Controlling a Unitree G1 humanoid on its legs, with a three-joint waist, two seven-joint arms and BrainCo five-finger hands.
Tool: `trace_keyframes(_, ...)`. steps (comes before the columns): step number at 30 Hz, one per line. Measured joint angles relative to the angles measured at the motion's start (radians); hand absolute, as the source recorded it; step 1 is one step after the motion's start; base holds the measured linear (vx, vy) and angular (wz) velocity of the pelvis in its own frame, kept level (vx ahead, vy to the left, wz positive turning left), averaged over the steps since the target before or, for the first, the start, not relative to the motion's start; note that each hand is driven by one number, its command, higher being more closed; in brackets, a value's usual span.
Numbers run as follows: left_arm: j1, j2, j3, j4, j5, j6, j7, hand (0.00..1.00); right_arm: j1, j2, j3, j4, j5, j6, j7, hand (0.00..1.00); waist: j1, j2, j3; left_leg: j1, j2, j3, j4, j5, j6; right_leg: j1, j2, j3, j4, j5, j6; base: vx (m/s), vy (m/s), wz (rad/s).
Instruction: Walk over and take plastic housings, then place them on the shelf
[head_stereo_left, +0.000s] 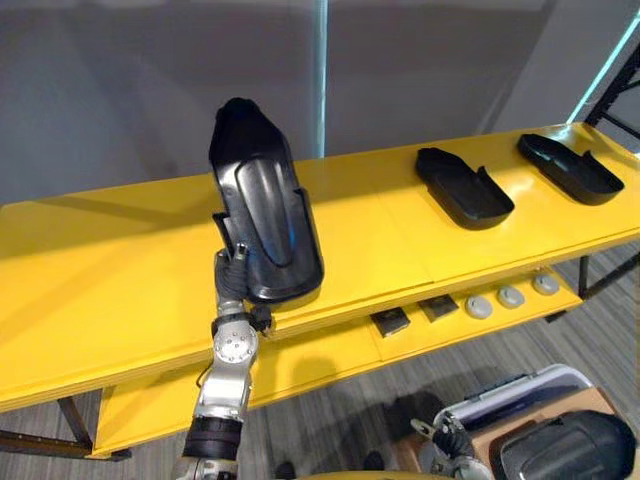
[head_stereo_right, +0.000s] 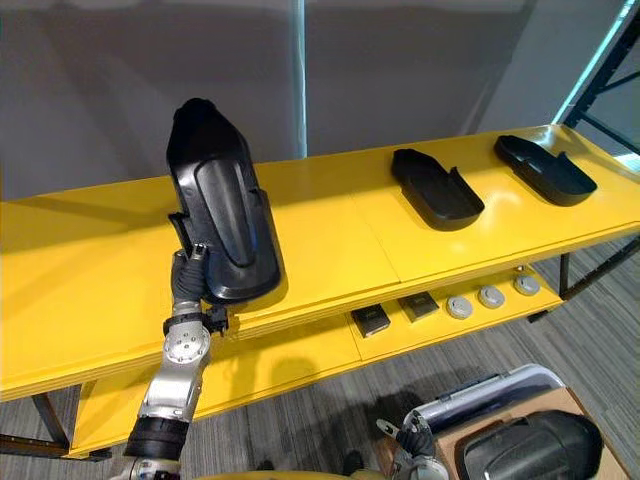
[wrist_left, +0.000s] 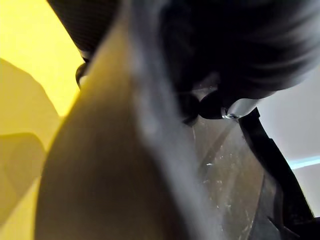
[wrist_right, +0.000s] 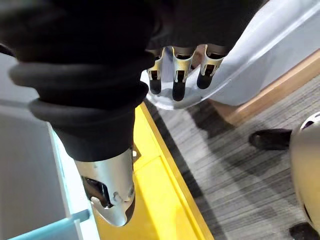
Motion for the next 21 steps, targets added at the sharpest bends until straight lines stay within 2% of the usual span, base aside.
trace_keyframes(8,-0.119,0.022,0.049,0.154,-0.025,0.036,0.018,1.0,0.001,-0.011,0.003,0.0,-0.029,0.006,0.001,0.0,-0.016,0.001,0.0,-0.019,0.003,0.007,-0.018,0.006,-0.008,-0.029,0.007,0.015,-0.008,0.002,0.003,-0.04,-0.011,-0.06)
trace_keyframes(10,-0.144,0.034,0.065,0.187,-0.037,0.039,0.019,1.0,0.0,-0.01,0.009,0.0,-0.036,0.013,0.002,0.0,-0.032,0.001,0.0,-0.017,0.002,0.007,-0.018,0.009,-0.011,-0.028,0.007,0.016,-0.007,0.009,0.006,0.05,0.002,-0.01)
trace_keyframes(16,-0.26,0.079,0.076,0.326,-0.043,0.072,0.018,1.0,-0.002,-0.009,0.01,0.0,-0.036,0.022,0.003,0.0,-0.034,0.001,0.001,-0.017,-0.001,0.009,-0.012,0.024,0.0,-0.03,0.006,0.019,-0.004,0.025,-0.003,0.08,0.008,-0.03)
trace_keyframes(20,-0.286,0.093,0.105,0.352,-0.043,0.082,0.017,1.0,-0.019,-0.009,0.011,0.002,-0.036,0.023,0.004,0.0,-0.038,-0.002,0.004,-0.017,-0.004,0.01,-0.012,0.024,0.0,-0.031,0.006,0.02,-0.004,0.025,-0.003,0.04,0.012,-0.02)
trace_keyframes(21,-0.304,0.101,0.106,0.377,-0.043,0.083,0.017,0.0,-0.023,-0.009,0.011,0.002,-0.036,0.023,0.004,0.0,-0.037,-0.003,0.006,-0.017,-0.004,0.009,-0.012,0.024,0.0,-0.031,0.006,0.02,-0.004,0.025,-0.003,0.0,0.0,0.0)
